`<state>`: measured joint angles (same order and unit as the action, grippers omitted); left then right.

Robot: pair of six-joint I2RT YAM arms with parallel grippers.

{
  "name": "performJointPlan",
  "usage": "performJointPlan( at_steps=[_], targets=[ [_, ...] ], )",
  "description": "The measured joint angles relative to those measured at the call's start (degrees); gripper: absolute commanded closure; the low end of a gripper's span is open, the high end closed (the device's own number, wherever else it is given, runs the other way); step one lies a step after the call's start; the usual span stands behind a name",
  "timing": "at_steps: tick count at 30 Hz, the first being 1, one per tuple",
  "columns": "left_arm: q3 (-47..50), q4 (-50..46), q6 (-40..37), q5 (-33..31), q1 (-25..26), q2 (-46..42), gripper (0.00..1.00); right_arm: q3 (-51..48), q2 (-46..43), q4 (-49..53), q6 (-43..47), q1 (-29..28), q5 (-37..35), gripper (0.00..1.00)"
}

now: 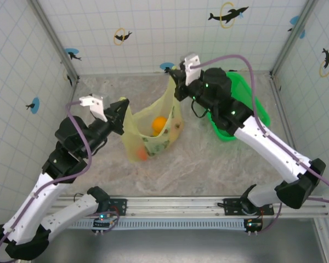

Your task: Place the fake fruits into the plastic bag and tie a complex knot

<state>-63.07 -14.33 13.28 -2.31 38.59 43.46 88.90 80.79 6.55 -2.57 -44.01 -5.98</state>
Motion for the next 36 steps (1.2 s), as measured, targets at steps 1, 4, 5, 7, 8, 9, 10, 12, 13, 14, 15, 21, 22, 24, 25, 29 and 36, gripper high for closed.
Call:
performJointPlan(
  at_steps=[1, 4, 5, 7, 8, 9, 10, 12, 13, 14, 15, 21, 22, 24, 25, 29, 36],
  targets=[
    [-0.87, -0.04, 0.02, -0.76, 0.00, 0.55, 1.00, 1.75, 0.68, 1.40, -0.42, 0.70, -0.59, 1.00],
    [-2.78, -0.28, 0.22, -3.50, 0.00, 2.16, 1.00, 4.94, 1.53, 6.16, -1.51, 2.36, -2.60, 1.00],
    [-2.97, -0.31, 0.31, -4.42, 0.00, 2.62, 1.00, 5.29, 1.51, 7.52, -1.70, 2.54, -3.13, 1.00],
    [-2.97, -0.72, 0.66, -5.75, 0.00, 3.08, 1.00, 5.31, 1.16, 9.88, -2.19, 2.47, -3.72, 1.00],
    [-2.97, -0.96, 1.20, -6.32, 0.00, 3.19, 1.00, 5.31, 0.90, 10.95, -2.36, 2.45, -4.02, 1.00],
    [-2.75, -0.92, 1.79, -6.75, 0.00, 3.17, 1.00, 5.29, 0.52, 12.09, -2.60, 2.38, -4.46, 1.00],
    [-2.23, -0.59, 2.23, -7.10, 0.00, 2.91, 1.00, 5.05, -0.20, 13.11, -2.78, 2.38, -4.92, 1.00],
    [-1.11, -0.13, 3.39, -7.21, 0.00, 2.32, 1.00, 3.96, -1.88, 14.21, -2.99, 2.38, -5.79, 1.00],
    [-0.46, 0.24, 3.82, -7.08, 0.00, 2.16, 1.00, 2.95, -3.48, 15.02, -3.15, 2.38, -6.12, 1.00],
    [0.11, 0.68, 4.42, -6.71, 0.00, 2.01, 1.00, 1.99, -4.96, 15.65, -3.26, 2.38, -6.38, 1.00],
    [0.63, 1.31, 4.79, -6.12, 0.00, 2.01, 1.00, 1.22, -6.10, 16.13, -3.37, 2.38, -6.58, 1.00],
    [2.16, 4.02, 6.73, -1.79, 0.00, 2.95, 1.00, -1.62, -10.27, 17.07, -3.17, 2.36, -8.15, 1.00],
    [1.84, 4.17, 6.73, -1.27, 0.00, 3.41, 1.00, -1.77, -10.45, 17.07, -2.97, 2.36, -8.39, 1.00],
    [0.72, 4.22, 6.67, -0.85, 0.00, 4.39, 1.00, -1.77, -10.47, 17.03, -2.75, 2.38, -8.76, 1.00],
    [-0.11, 4.20, 6.47, -0.87, 0.00, 5.01, 1.00, -1.75, -10.47, 16.92, -2.78, 2.38, -8.81, 1.00],
    [-2.78, 4.37, 4.96, -1.29, 0.00, 6.86, 1.00, -0.37, -9.86, 16.98, -2.73, 2.36, -8.74, 1.00],
    [-6.95, 4.79, 2.56, -1.05, -0.79, 11.08, 1.00, 2.58, -8.44, 17.31, -2.36, 2.34, -8.76, 1.00]
  ],
)
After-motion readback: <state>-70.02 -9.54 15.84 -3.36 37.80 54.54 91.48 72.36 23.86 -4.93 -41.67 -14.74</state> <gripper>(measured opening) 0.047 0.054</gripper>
